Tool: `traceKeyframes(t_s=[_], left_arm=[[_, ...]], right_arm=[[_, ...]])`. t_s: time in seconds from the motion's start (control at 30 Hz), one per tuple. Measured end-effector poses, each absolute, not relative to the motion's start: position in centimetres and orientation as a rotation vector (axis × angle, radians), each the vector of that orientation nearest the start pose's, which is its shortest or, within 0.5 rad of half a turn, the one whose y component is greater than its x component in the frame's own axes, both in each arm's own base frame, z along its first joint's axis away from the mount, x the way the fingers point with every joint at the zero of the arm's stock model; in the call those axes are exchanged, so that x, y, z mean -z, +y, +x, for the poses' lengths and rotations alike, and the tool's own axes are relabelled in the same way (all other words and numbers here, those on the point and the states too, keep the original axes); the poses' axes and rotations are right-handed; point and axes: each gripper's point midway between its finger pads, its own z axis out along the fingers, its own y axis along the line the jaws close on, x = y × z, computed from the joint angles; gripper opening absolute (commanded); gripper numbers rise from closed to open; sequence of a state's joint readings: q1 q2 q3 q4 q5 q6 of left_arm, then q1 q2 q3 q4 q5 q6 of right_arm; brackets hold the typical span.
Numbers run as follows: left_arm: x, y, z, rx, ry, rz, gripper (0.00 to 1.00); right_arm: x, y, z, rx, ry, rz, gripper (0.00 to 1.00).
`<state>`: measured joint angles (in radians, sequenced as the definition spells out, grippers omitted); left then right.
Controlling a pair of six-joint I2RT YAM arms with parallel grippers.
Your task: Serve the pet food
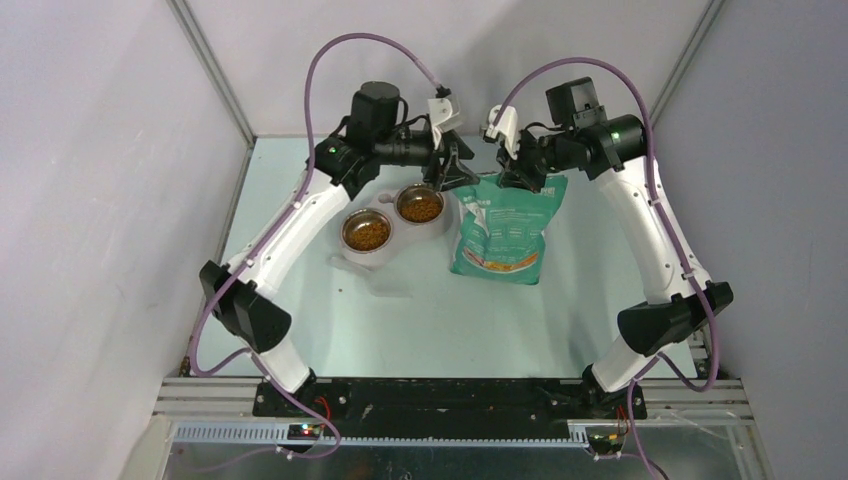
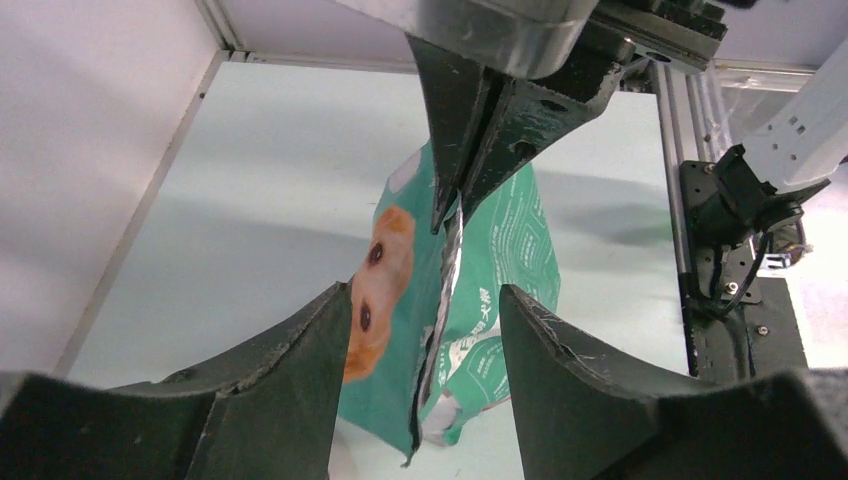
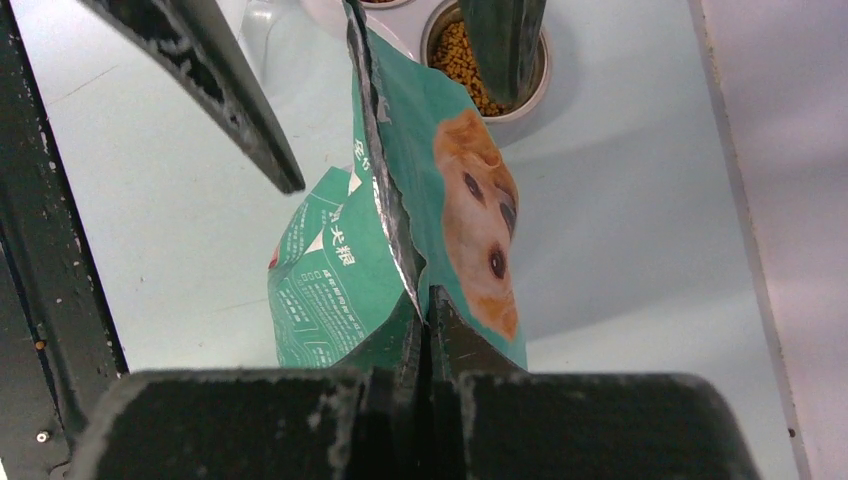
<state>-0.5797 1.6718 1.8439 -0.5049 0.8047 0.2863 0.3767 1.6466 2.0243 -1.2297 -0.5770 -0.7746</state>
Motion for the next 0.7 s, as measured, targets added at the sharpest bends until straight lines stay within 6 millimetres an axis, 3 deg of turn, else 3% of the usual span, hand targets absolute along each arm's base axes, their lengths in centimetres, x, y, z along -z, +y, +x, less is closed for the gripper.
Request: traceKeyframes(t_s=[0.17,0.3,0.33,0.47,0.53,0.7], left_arm=[[-36.0,-35.8,31.9,0.98,1.42,1.307,0.59],[-34.4,-35.5,31.9,0.96,1.442,1.346,0.37],[-33.8,-35.5,31.9,0.952,1.449,1.353,0.27],[-31.8,-35.1,32.2,0.92,1.494,1.372,0.12],[-31.8,-35.0,32.3,0.915,1.497,1.369,0.1],[-32.0,-35.3,32.4,0.915,1.499,1.352,0.05]], right_arm=[[-32.5,20.5,32.8,-0.496,1.798,-1.437,0.0],[-32.6,20.4,32.8,-0.501,1.809,-1.414,0.0],[-32.6,20.4,32.9,-0.502,1.81,-1.41,0.01],[-32.6,20.7,32.6,-0.526,1.792,-1.407,0.31],[-33.2,21.2,32.7,-0.525,1.738,-1.406,0.34],[-35.2,22.8,32.2,-0.51,1.616,-1.418,0.22]])
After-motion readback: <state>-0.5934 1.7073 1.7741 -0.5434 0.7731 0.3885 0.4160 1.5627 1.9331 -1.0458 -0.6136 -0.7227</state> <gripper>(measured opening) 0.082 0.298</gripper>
